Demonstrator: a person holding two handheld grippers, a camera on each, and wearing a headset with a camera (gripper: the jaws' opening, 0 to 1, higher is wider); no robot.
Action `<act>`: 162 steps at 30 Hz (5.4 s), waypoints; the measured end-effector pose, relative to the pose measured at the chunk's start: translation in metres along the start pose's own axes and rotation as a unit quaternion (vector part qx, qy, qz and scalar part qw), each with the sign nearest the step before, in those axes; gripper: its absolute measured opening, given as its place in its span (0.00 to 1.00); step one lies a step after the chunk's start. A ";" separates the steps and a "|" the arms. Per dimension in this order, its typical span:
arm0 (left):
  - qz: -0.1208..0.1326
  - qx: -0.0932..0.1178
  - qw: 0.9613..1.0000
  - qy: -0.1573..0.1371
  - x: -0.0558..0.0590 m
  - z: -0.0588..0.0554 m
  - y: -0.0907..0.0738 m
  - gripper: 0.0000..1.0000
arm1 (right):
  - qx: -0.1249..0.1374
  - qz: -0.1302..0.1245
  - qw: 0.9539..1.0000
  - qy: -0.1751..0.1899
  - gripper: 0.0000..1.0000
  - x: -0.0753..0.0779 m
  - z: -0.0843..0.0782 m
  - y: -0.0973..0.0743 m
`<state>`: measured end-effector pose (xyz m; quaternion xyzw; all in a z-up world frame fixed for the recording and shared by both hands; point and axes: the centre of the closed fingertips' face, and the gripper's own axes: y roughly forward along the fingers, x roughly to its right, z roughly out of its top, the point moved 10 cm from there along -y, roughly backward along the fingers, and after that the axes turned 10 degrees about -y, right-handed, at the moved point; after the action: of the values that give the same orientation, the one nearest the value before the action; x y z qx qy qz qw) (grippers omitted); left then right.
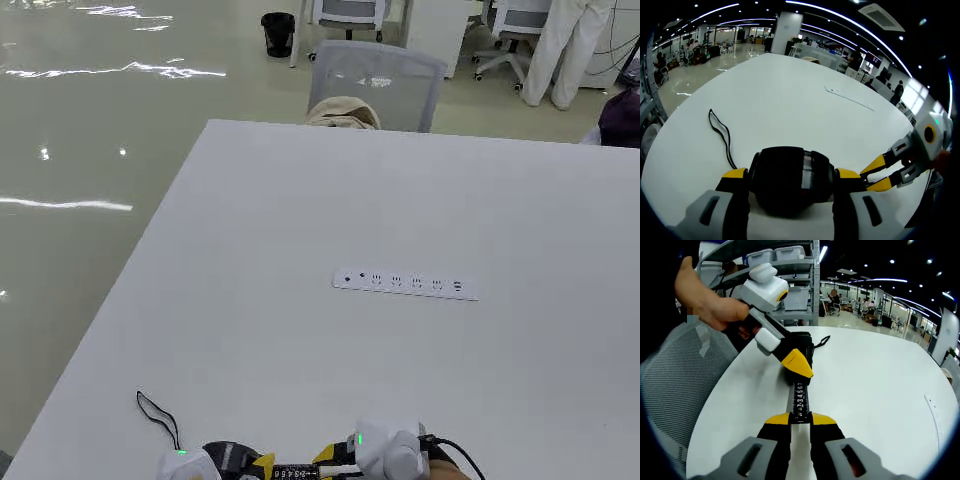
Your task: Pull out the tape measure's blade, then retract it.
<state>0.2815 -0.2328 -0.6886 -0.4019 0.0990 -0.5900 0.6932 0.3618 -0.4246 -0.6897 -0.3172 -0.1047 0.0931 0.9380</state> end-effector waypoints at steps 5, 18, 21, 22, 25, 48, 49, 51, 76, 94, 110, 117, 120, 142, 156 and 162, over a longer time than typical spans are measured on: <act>-0.001 -0.001 1.000 -0.003 0.000 0.001 -0.001 0.64 | 0.001 0.000 1.000 0.000 0.12 0.000 0.001 0.001; -0.006 -0.003 1.000 -0.011 -0.002 0.002 -0.001 0.64 | 0.005 0.001 1.000 -0.001 0.12 0.001 0.004 0.007; -0.007 -0.004 1.000 -0.011 -0.002 0.002 -0.001 0.64 | 0.005 0.002 1.000 0.000 0.12 0.001 0.003 0.008; -0.007 -0.004 1.000 -0.012 -0.002 0.002 -0.001 0.64 | 0.005 0.002 1.000 0.000 0.12 0.001 0.003 0.009; -0.009 -0.006 1.000 -0.012 -0.002 0.002 -0.002 0.64 | 0.006 0.003 1.000 0.000 0.12 0.001 0.004 0.010; -0.013 -0.011 1.000 -0.009 -0.003 0.003 -0.002 0.65 | 0.012 0.007 1.000 0.002 0.12 0.002 0.012 0.027; -0.013 -0.012 1.000 -0.008 -0.003 0.003 -0.002 0.65 | 0.013 0.007 1.000 0.002 0.12 0.002 0.012 0.028; -0.013 -0.012 1.000 -0.009 -0.003 0.003 -0.001 0.65 | 0.013 0.006 1.000 0.002 0.12 0.003 0.013 0.030; -0.014 -0.015 1.000 -0.007 -0.003 0.003 -0.001 0.65 | 0.014 0.005 1.000 0.004 0.12 0.003 0.020 0.045; -0.017 -0.018 1.000 -0.010 -0.004 0.003 -0.001 0.65 | 0.018 0.007 1.000 0.004 0.12 0.004 0.025 0.054; -0.019 -0.019 1.000 -0.009 -0.004 0.003 -0.001 0.65 | 0.015 0.005 1.000 0.012 0.12 0.004 0.025 0.057; -0.019 -0.022 1.000 0.002 -0.002 0.002 -0.001 0.66 | 0.012 -0.003 1.000 0.020 0.12 0.003 0.022 0.059; -0.018 -0.022 1.000 0.009 -0.001 0.001 -0.001 0.65 | 0.011 -0.004 1.000 0.022 0.12 0.002 0.020 0.060; -0.024 -0.031 0.998 0.043 0.001 -0.002 -0.002 0.65 | 0.012 -0.013 0.999 0.038 0.13 -0.004 0.012 0.065; -0.025 -0.032 0.999 0.036 0.001 -0.003 -0.003 0.65 | 0.002 -0.017 0.999 0.038 0.14 -0.004 0.015 0.064; -0.027 -0.034 0.998 0.037 0.000 -0.003 -0.004 0.64 | -0.001 -0.017 0.999 0.031 0.14 -0.003 0.017 0.064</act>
<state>0.2764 -0.2341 -0.6875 -0.4055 0.1334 -0.6191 0.6591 0.3476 -0.3661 -0.7162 -0.3193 -0.0810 0.0674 0.9418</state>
